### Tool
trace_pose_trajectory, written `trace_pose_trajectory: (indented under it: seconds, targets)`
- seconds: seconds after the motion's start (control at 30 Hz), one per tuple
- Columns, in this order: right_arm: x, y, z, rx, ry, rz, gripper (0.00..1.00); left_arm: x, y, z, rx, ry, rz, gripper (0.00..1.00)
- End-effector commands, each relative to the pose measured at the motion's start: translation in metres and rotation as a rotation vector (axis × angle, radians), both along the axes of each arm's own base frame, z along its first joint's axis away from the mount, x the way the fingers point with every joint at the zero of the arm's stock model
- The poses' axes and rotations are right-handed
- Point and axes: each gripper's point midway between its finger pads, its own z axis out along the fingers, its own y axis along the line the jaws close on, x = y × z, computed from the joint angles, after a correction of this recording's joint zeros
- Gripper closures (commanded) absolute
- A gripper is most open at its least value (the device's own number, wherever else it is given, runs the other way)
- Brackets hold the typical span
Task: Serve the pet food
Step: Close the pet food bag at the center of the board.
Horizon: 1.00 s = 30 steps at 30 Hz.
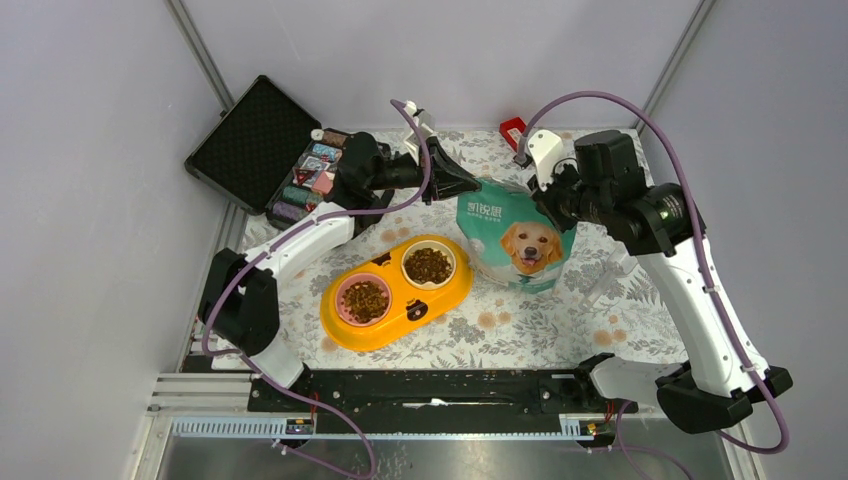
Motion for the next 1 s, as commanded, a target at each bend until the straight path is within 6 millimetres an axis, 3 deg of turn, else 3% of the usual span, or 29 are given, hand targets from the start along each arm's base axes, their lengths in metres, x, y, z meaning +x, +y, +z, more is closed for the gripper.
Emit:
trace_pose_trajectory:
  seconds: [0.0, 0.07, 0.1, 0.2, 0.23, 0.33, 0.43, 0.5, 0.57, 0.63, 0.73, 0.83, 0.97]
  targets:
    - [0.000, -0.037, 0.002, -0.089, -0.027, -0.111, 0.99, -0.001, 0.033, 0.075, -0.144, -0.232, 0.104, 1.00]
    - [0.000, -0.041, 0.005, -0.092, -0.039, -0.128, 0.67, -0.001, 0.033, 0.075, -0.144, -0.232, 0.105, 1.00]
    - [0.000, -0.042, 0.005, -0.094, -0.044, -0.133, 0.56, -0.002, 0.033, 0.075, -0.143, -0.233, 0.105, 1.00]
    - [-0.001, -0.048, 0.007, -0.097, -0.053, -0.153, 0.48, -0.002, 0.035, 0.076, -0.145, -0.238, 0.107, 1.00]
    - [-0.001, -0.050, 0.007, -0.097, -0.056, -0.159, 0.49, -0.002, 0.035, 0.076, -0.145, -0.238, 0.107, 1.00]
    - [-0.003, -0.053, 0.010, -0.089, -0.065, -0.169, 0.80, -0.003, 0.035, 0.077, -0.145, -0.241, 0.106, 1.00]
    - [-0.004, -0.053, 0.014, -0.070, -0.070, -0.169, 0.99, -0.003, 0.035, 0.077, -0.146, -0.239, 0.104, 1.00]
    - [-0.005, -0.053, 0.016, -0.054, -0.077, -0.172, 0.95, -0.003, 0.035, 0.077, -0.147, -0.239, 0.104, 1.00]
    - [-0.006, -0.053, 0.018, -0.036, -0.084, -0.178, 0.66, -0.003, 0.035, 0.077, -0.148, -0.240, 0.103, 1.00]
    - [-0.006, -0.054, 0.020, -0.013, -0.089, -0.189, 0.61, -0.003, 0.035, 0.075, -0.145, -0.236, 0.103, 1.00]
    - [-0.007, -0.056, 0.021, 0.008, -0.101, -0.201, 0.71, -0.003, 0.035, 0.076, -0.146, -0.238, 0.103, 1.00]
    - [-0.007, -0.057, 0.021, 0.020, -0.107, -0.200, 1.00, -0.003, 0.035, 0.076, -0.148, -0.234, 0.100, 1.00]
    - [-0.009, -0.051, 0.021, 0.045, -0.097, -0.176, 1.00, -0.003, 0.035, 0.075, -0.150, -0.232, 0.100, 1.00]
